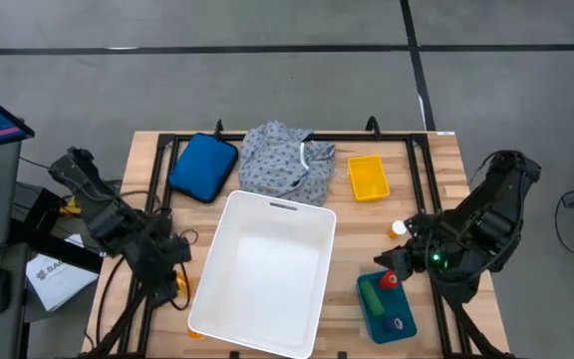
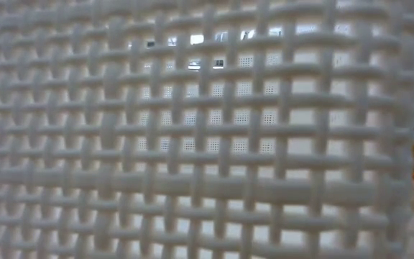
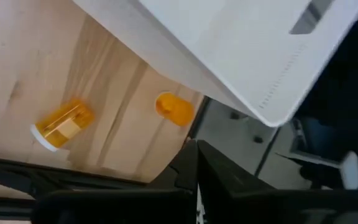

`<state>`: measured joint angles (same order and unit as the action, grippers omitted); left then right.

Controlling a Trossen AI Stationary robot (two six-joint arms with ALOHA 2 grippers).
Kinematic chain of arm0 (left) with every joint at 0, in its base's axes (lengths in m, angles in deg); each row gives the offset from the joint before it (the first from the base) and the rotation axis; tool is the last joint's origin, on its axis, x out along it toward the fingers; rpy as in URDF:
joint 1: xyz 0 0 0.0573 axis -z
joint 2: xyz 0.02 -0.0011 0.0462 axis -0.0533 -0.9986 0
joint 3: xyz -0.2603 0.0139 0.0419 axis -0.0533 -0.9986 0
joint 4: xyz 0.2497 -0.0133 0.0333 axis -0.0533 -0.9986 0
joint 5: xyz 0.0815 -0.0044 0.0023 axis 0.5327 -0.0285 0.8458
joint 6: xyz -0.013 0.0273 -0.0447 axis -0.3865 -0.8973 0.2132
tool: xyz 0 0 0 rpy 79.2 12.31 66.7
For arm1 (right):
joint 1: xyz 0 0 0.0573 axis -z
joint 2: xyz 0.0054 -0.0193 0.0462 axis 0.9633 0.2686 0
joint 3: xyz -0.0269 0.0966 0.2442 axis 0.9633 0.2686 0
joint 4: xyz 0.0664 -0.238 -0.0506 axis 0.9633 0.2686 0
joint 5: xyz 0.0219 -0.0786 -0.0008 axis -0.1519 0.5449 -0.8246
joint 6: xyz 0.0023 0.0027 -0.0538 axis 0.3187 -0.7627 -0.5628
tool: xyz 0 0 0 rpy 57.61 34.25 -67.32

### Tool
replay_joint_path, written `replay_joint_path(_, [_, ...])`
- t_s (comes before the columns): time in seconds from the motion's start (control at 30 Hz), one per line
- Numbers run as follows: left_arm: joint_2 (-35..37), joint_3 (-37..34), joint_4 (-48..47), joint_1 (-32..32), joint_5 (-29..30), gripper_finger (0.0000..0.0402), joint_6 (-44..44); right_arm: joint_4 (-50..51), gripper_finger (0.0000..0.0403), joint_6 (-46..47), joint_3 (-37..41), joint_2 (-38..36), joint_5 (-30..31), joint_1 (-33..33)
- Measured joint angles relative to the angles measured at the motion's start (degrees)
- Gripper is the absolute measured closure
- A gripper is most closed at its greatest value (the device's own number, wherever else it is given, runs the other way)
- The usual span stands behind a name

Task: Pick & place medical supplies in basket/bin
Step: Adjust the white laundry bin

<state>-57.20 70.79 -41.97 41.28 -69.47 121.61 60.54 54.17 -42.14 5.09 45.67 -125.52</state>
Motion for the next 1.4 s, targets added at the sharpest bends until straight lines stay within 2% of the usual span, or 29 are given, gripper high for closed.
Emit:
replay_joint_path(0.3, [-9.9, 0.0, 1.5, 0.0, -0.3, 0.0401, -2.6, -0.2, 0.0211, -1.8, 0.0, -3.4, 5.5, 0.6])
replay_joint_path(0.63, [-15.9, 0.0, 14.1, 0.0, 0.2, 0.0401, -2.8, -1.2, 0.0211, -4.9, 0.0, -4.6, 6.5, 0.4])
replay_joint_path(0.93, [-21.7, 0.0, 25.0, -0.7, 0.6, 0.0401, -2.6, -1.1, 0.0211, -4.8, 0.0, -4.6, 6.6, -2.2])
replay_joint_path(1.2, [-22.2, 0.0, 29.0, -3.6, 4.5, 0.0401, -4.9, -1.1, 0.0211, -4.7, 0.0, -4.6, 6.6, -2.6])
replay_joint_path(1.4, [-19.9, 0.0, 25.3, -4.2, 5.6, 0.0401, -6.1, -1.3, 0.0211, -4.7, 0.0, -4.6, 6.6, -2.6])
